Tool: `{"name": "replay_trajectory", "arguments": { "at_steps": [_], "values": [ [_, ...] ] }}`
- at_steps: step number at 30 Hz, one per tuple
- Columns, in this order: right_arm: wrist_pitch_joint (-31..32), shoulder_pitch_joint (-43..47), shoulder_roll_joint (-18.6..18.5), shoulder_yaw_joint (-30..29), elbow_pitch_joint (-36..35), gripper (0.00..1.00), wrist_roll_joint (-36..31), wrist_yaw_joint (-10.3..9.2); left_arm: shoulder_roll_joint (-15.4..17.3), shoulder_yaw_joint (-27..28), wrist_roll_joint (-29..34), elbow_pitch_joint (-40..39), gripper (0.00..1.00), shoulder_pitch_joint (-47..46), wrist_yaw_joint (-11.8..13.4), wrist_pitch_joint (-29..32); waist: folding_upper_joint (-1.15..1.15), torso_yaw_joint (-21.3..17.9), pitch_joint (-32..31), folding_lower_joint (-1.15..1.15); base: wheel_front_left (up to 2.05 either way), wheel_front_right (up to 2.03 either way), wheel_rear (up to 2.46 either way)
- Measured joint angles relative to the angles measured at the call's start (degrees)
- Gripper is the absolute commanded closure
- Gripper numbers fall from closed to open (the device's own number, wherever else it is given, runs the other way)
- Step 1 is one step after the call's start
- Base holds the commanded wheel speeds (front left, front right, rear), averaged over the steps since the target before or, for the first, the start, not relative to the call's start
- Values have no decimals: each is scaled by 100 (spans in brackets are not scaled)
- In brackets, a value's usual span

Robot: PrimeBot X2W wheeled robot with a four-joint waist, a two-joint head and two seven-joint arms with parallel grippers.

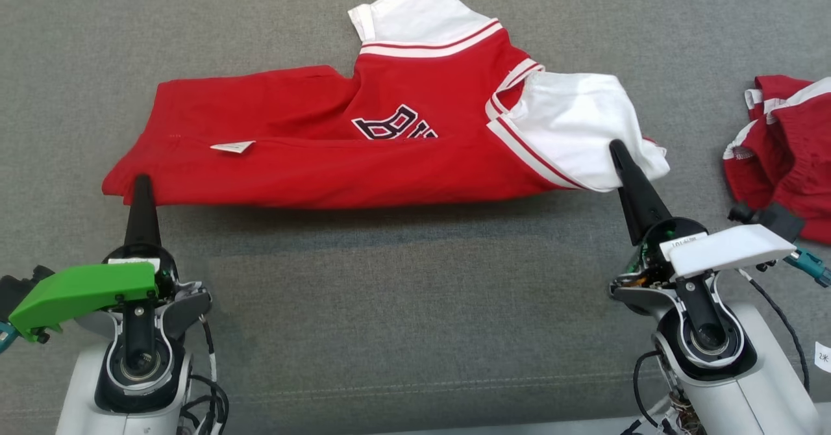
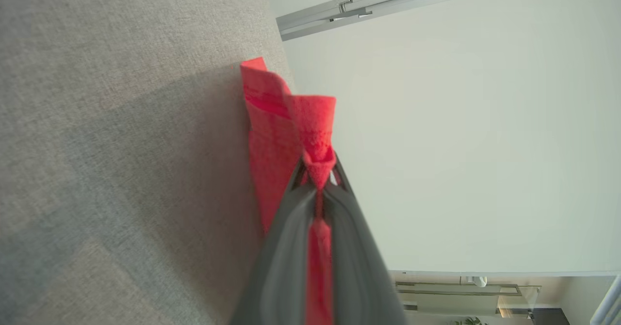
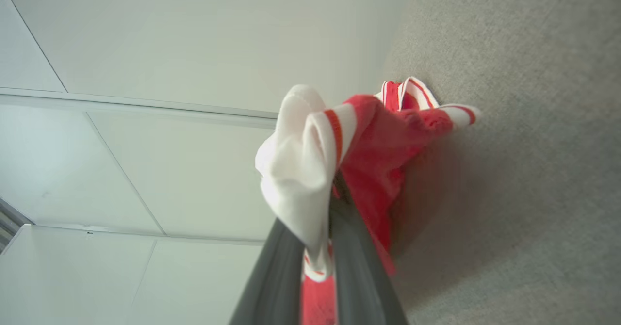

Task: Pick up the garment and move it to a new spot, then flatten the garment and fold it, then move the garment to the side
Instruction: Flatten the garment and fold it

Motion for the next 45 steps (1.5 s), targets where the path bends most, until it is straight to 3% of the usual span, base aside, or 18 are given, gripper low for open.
{"name": "replay_trajectory", "arguments": {
  "at_steps": [14,20,24,27,34,36,40,45],
  "values": [
    [101,-259,-111,-244,-1306,100,154,-18,91,294,60,-1548,100,-28,-10,-68,0,-80,-652,0,0,0,0],
    [136,-259,-261,-460,-2061,100,265,-408,207,381,62,-2321,100,-25,148,-94,0,-152,-746,0,0,0,0],
    [285,-333,-430,-470,-2228,100,266,-776,314,265,77,-2517,100,-25,247,48,0,-149,-610,0,0,0,0],
    [474,-657,-526,-361,-2224,100,226,-902,424,143,94,-2529,100,-72,268,207,0,-130,-457,0,0,0,0],
    [658,-2109,-544,-308,-1466,100,45,-966,537,-121,110,-1658,100,-1252,287,559,0,-50,6,0,0,0,0],
    [581,-2893,-441,-493,-711,100,-103,-984,347,-14,45,-918,100,-1931,287,487,0,13,220,0,0,0,0],
    [337,-3630,-224,-654,442,100,-299,-981,170,79,174,-183,100,-2794,287,258,0,127,428,0,0,0,0],
    [274,-4674,-115,-502,633,100,-385,-979,70,48,265,-15,100,-3472,287,149,0,205,635,0,0,0,0]
  ]
}}
